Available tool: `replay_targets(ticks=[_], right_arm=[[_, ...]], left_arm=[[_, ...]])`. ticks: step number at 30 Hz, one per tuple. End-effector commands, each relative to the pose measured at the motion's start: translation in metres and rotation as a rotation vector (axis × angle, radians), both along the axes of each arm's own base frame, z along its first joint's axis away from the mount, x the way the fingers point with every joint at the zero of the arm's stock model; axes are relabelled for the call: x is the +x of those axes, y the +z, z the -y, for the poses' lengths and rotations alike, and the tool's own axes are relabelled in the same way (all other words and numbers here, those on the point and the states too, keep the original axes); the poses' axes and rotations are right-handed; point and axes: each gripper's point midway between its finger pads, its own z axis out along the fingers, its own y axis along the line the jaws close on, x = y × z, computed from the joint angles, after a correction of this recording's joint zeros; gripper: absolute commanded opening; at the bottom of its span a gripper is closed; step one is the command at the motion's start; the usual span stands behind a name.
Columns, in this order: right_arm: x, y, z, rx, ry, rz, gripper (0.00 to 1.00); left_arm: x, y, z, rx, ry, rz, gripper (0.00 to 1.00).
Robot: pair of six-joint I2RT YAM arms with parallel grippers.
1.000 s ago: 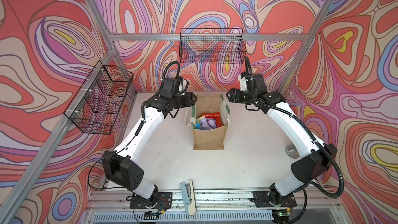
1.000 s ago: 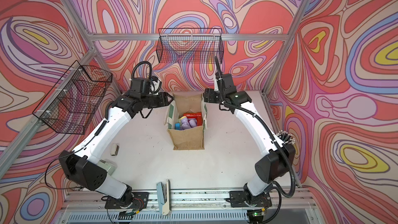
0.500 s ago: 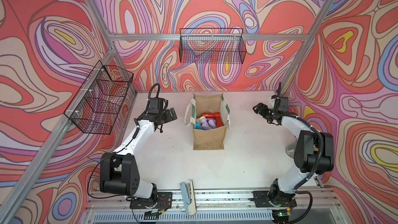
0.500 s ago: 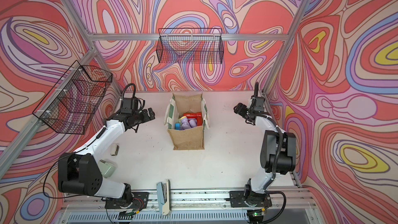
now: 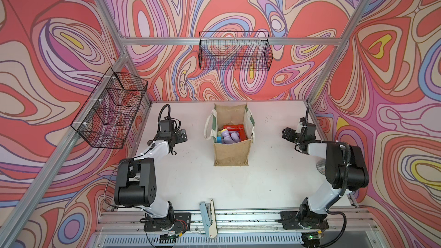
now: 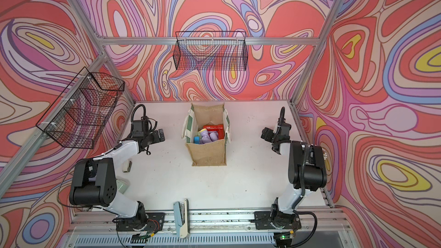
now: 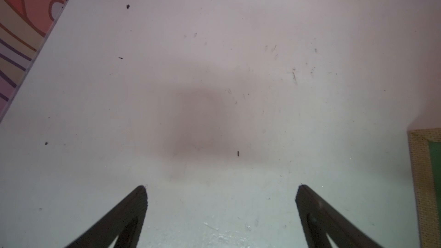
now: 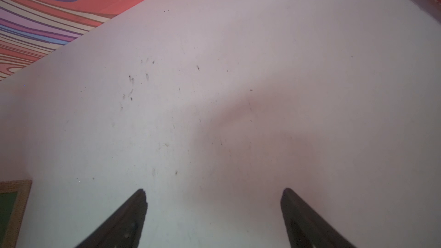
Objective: Put the flashlights into the tote bags
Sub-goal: Reset both arms
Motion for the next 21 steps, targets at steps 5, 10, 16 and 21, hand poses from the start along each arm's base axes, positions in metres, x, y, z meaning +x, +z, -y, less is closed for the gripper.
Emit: replay_targets(ticks=[5,10,16,21], right_arm=[[0.010,0.030,0.000,-0.078,0.050,0.188,0.92],[-0.012,0.047,-0.012,-0.124,0.083,0.327,0.97],[-0.028,0.043,-0.038,-0.220,0.141,0.425,0.98],[-0.026,0.043,-0.042,-0.246,0.138,0.439,0.98]], left_arm=[[0.002,0.004,0.010,0.042,-0.133,0.200,1.00],[-0.015,0.007,0.024,0.066,-0.221,0.367,1.00],[-0.025,0.004,0.030,0.071,-0.248,0.478,1.00],[-0.022,0.000,0.027,0.080,-0.227,0.430,1.00]])
